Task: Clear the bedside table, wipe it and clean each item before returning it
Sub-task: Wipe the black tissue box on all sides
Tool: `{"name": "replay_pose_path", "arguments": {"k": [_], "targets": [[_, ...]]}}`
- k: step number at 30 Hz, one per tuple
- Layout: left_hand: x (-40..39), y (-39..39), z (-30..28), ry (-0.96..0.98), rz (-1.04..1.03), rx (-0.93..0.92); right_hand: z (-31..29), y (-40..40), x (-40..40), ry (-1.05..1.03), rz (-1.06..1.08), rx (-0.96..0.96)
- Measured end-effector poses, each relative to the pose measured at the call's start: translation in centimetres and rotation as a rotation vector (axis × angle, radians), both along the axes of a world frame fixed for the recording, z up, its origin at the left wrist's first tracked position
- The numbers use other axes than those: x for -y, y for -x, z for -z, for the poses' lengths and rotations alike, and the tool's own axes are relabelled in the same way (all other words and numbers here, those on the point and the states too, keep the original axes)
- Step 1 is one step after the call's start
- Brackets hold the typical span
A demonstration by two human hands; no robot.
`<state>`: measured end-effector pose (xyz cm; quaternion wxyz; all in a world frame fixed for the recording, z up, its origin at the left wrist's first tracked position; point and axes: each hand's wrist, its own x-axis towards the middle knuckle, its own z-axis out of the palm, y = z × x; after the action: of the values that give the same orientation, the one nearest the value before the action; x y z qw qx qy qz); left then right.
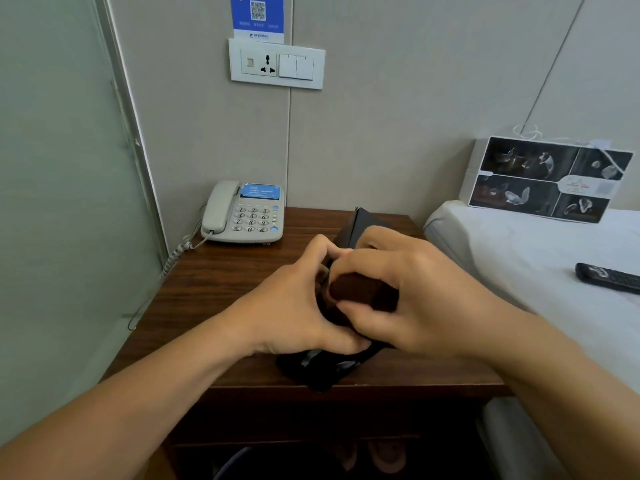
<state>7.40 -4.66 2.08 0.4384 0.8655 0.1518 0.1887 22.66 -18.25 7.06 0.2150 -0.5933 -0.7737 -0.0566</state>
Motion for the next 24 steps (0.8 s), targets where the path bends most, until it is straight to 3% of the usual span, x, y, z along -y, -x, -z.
{"name": "replay_pose_path", "arguments": {"k": [5,12,19,24], "targets": [[-0.2,0.0,0.0,-0.007,-0.011,0.029,-0.2,0.4,-0.1,0.007,-0.037,0.009],[-0.2,-0.1,-0.1,0.01,0.003,-0.055,-1.4,-1.5,2.3,0.199,-0.054,0.047],[0.1,-0.1,-0.1,0.003,-0.006,0.027,0.2,1.3,-0.9,-0.058,0.008,0.03],[0.3,-0.3,-0.2,-0.019,0.007,-0.003,-1.6,-0.1,0.9,0.105,-0.055,0.047]]}}
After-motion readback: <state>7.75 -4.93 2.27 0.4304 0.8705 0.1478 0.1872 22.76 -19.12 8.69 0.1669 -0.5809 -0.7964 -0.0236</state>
